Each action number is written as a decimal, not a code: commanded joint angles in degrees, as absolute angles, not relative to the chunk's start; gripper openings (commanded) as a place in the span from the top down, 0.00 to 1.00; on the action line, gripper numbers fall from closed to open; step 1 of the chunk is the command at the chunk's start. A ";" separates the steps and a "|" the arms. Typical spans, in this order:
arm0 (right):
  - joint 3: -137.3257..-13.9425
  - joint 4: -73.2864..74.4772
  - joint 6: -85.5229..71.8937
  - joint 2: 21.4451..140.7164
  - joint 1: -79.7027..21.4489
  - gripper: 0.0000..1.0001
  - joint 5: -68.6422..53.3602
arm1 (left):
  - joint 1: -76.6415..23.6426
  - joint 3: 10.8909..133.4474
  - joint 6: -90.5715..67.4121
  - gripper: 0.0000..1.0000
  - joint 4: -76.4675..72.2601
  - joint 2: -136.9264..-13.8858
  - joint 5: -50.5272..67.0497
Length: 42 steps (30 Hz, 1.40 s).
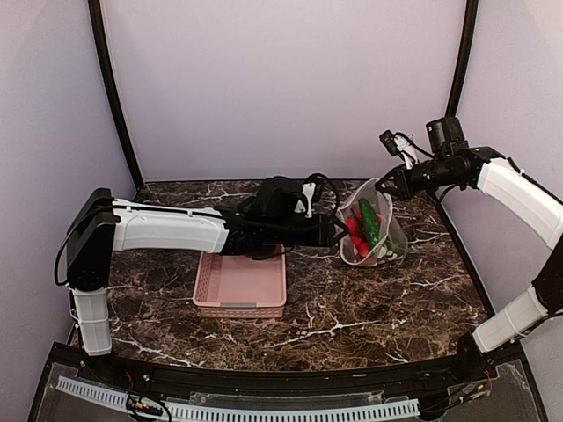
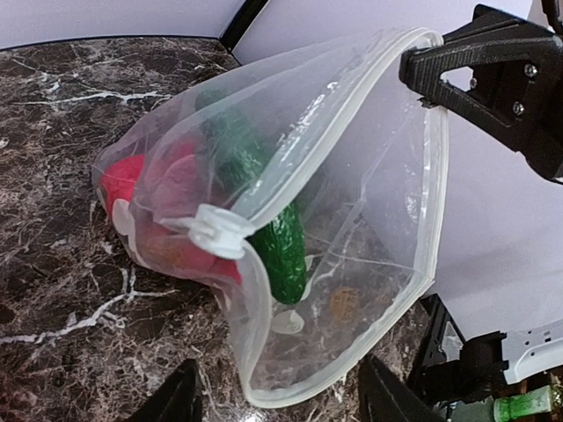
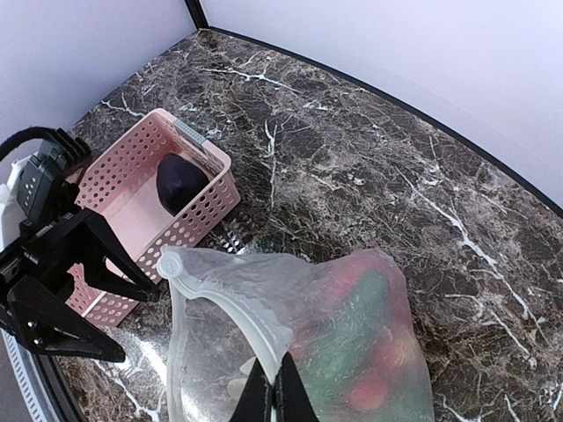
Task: Place the food in the zip-top bag and seal the zipper
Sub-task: Adjust the zipper food storage bag at the center of the board, then pick up the fake vegetable from the bin.
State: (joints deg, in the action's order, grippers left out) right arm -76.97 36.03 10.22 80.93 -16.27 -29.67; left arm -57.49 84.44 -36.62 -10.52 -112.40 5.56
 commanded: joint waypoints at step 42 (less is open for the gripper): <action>-75.15 33.38 12.04 78.07 -16.19 1.00 -31.01 | -40.19 76.02 4.57 0.17 23.77 -89.45 -9.59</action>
